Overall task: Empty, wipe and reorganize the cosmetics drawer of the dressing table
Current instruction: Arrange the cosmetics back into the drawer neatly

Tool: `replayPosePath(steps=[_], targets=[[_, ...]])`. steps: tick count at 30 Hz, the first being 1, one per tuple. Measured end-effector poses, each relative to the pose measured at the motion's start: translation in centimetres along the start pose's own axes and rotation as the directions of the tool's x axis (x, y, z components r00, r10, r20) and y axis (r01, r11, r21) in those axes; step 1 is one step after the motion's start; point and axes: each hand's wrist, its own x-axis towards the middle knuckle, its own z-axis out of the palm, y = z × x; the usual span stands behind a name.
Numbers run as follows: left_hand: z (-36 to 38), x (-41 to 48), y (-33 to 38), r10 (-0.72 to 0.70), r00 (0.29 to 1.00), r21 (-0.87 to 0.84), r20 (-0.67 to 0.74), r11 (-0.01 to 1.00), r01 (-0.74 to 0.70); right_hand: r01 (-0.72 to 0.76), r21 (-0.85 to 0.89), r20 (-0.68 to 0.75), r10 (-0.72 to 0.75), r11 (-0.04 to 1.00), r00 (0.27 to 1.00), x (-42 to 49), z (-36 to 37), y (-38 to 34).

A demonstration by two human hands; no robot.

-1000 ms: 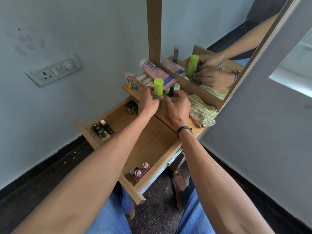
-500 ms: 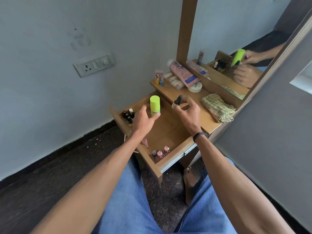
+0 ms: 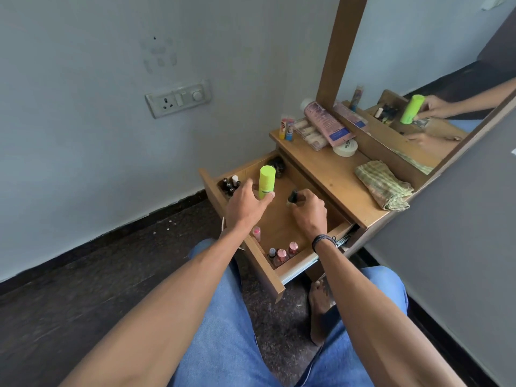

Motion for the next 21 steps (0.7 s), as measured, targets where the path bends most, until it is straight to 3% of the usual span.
replayPosePath(steps=[7, 21], targets=[[0.8, 0.2, -1.3, -0.007, 1.000, 0.060, -0.023, 0.998, 0.008, -0.058, -0.011, 0.050, 0.058, 0.998, 0.997, 2.9, 1.9, 0.7], [1.6, 0.6, -2.1, 0.023, 0.999, 0.161, -0.028, 0.987, -0.018, -0.041, -0.154, -0.047, 0.034, 0.987, 0.998, 5.1, 3.6, 0.7]])
